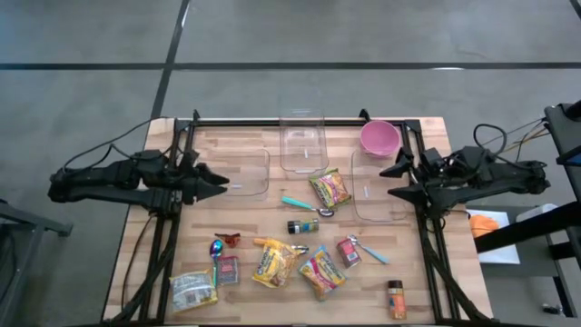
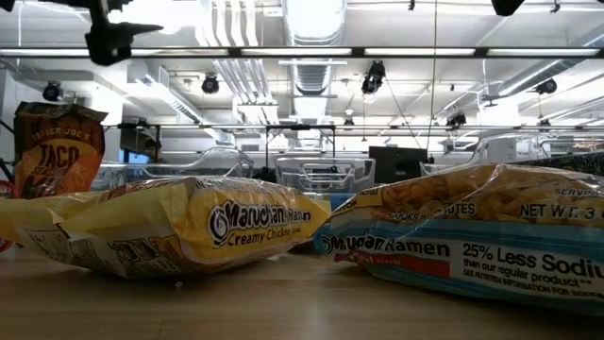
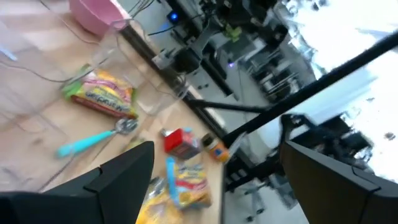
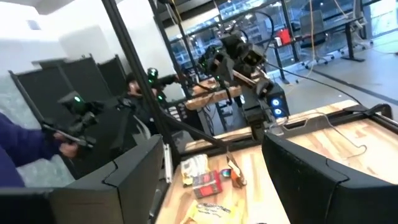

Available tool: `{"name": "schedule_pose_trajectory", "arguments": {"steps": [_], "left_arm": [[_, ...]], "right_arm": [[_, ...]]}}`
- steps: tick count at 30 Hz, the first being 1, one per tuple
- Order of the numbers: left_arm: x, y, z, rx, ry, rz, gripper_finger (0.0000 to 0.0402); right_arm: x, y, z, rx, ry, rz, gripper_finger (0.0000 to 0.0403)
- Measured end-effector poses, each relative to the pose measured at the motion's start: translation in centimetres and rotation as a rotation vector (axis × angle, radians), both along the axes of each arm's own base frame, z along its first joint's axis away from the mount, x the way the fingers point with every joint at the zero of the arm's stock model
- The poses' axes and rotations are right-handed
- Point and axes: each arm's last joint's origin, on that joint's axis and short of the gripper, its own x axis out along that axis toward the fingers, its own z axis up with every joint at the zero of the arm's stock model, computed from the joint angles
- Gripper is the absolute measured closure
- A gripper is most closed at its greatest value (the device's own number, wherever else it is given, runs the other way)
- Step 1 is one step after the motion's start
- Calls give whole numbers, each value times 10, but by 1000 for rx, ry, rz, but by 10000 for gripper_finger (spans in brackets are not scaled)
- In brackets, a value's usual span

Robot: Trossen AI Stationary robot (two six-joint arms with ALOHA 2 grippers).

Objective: Pick & Place Food Item
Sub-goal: Put the orange seasoning bag into the left transparent bin

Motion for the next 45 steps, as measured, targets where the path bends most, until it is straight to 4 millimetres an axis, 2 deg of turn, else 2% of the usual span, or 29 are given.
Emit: {"name": "schedule_pose_trajectory", "arguments": {"steps": [3,6,10,13,18,23,28,34,45], "left_arm": [[7,-1,7,-38,32,-10,49],[16,-5,14,-31,170,-90,66],[27,-16,18,64,494,-217,100],[33,-26,25,158,657,-345,122],[45,-42,30,276,744,-456,140],[47,-57,16,485,850,-494,142],[54,-71,-2,569,903,-566,142],[65,-83,-14,559,916,-633,143],[82,-92,-47,497,959,-651,143]], "right_arm": [[2,0,0,-9,30,-24,131],[1,-2,0,-13,73,-75,131],[1,-4,2,-7,89,-124,131],[0,-4,3,-2,82,-128,131],[0,-5,3,35,84,-176,131],[0,-5,3,72,86,-185,131],[0,-6,3,80,88,-198,131],[1,-6,2,78,93,-199,131],[7,-5,0,55,120,-200,131]]}}
